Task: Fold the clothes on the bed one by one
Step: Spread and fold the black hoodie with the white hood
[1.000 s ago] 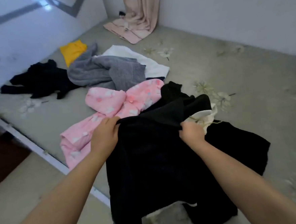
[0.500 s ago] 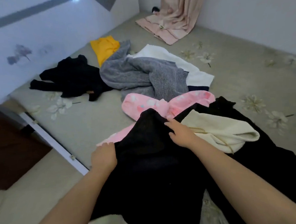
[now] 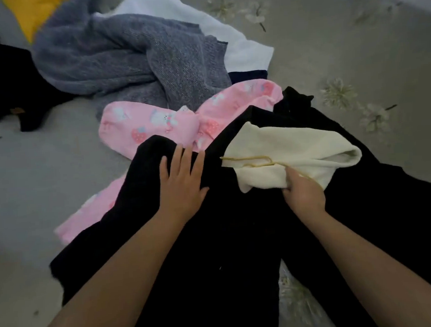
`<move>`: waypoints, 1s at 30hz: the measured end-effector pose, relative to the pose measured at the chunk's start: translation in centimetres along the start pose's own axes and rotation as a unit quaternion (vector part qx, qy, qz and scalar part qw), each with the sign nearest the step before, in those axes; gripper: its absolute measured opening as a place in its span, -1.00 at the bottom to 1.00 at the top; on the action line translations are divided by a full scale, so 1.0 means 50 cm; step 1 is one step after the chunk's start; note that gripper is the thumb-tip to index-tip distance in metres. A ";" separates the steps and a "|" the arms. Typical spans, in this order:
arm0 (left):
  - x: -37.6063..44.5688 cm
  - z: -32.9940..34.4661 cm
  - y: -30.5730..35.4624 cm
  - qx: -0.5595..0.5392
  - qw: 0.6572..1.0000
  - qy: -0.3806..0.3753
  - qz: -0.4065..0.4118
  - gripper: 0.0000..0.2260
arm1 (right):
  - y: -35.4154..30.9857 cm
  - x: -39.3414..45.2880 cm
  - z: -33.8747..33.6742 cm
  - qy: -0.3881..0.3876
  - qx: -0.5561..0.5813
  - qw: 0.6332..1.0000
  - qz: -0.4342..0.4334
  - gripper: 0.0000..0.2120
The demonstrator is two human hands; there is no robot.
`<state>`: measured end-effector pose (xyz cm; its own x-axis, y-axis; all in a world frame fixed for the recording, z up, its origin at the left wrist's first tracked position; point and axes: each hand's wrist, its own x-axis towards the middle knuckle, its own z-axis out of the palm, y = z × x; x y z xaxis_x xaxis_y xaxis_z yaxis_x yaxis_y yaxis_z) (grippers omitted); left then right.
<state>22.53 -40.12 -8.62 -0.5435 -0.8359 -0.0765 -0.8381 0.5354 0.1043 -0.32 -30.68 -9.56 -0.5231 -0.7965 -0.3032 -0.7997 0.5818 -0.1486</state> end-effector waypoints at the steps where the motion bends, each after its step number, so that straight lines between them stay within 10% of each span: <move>1: 0.021 0.006 -0.004 0.019 0.999 -0.036 -0.023 -0.30 | 0.002 0.009 -0.001 0.007 0.001 1.000 -0.007 -0.66; 8: 0.012 -0.013 0.036 -0.073 0.975 -0.202 0.056 -0.63 | 0.073 -0.066 -0.003 0.039 0.054 0.997 0.036 -0.77; 13: -0.024 -0.052 0.119 -0.184 0.872 -0.430 0.144 -0.57 | 0.201 -0.172 -0.026 0.019 0.044 0.994 0.100 -0.75; 19: 0.005 -0.059 0.333 -0.097 0.956 -0.164 0.223 -0.68 | 0.342 -0.299 -0.009 -0.032 0.024 0.986 0.161 -0.66; 25: 0.025 -0.022 0.502 0.012 0.944 -0.150 0.294 -0.52 | 0.543 -0.394 -0.037 -0.033 -0.048 0.954 0.294 -0.68; 30: 0.002 0.015 0.629 0.040 0.915 -0.162 0.367 -0.48 | 0.667 -0.454 -0.053 -0.007 0.086 0.843 0.531 -0.59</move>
<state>-3.90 -23.28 -6.07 -0.9361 -0.1741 -0.3055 -0.2345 0.9565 0.1735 -15.88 6.37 -5.14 -0.9123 0.1889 -0.3633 0.1718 0.9820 0.0790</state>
